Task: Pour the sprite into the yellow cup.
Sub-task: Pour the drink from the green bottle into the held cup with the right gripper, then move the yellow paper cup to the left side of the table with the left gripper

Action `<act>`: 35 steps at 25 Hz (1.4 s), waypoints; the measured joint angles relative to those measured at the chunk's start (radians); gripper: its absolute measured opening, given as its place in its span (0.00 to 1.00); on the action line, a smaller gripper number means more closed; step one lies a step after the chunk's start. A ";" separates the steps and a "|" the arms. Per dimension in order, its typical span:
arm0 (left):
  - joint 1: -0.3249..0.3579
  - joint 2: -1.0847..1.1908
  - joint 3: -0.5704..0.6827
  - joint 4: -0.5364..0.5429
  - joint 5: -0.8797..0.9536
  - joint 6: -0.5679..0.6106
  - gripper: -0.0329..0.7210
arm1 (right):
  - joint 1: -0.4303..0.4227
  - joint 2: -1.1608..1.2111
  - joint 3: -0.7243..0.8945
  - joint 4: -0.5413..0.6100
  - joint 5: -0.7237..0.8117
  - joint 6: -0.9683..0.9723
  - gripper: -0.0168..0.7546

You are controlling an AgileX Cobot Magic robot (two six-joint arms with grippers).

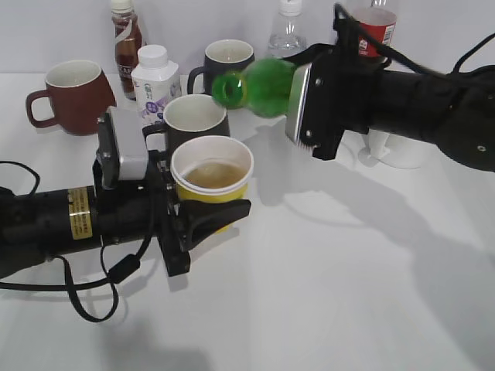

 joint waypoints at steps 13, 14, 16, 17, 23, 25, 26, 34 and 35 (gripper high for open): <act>0.168 -0.126 0.105 -0.210 -0.005 0.000 0.53 | 0.000 0.010 0.000 0.016 -0.046 0.905 0.57; 0.190 -0.131 0.106 -0.218 -0.005 -0.001 0.53 | 0.000 0.015 0.000 0.028 -0.056 0.931 0.57; 0.231 -0.132 0.106 -0.238 -0.004 -0.001 0.53 | 0.001 0.017 0.002 0.084 -0.058 0.955 0.57; 0.247 -0.132 0.108 -0.254 0.001 0.000 0.53 | 0.001 0.017 0.002 0.118 -0.059 0.960 0.57; 0.323 -0.132 0.110 -0.372 0.067 0.073 0.53 | 0.001 0.020 0.002 0.240 -0.053 0.982 0.57; 0.326 -0.129 0.110 -0.430 0.068 0.085 0.53 | 0.001 0.032 0.002 0.258 -0.053 0.991 0.57; 0.327 -0.125 0.110 -0.449 0.068 0.091 0.53 | 0.001 0.038 0.002 0.265 -0.052 0.993 0.57; 0.327 0.014 0.043 -0.489 0.064 0.118 0.53 | 0.001 0.073 0.003 0.275 -0.052 0.997 0.57; 0.327 0.035 0.027 -0.489 0.063 0.119 0.53 | 0.001 0.074 0.003 0.275 -0.052 0.997 0.57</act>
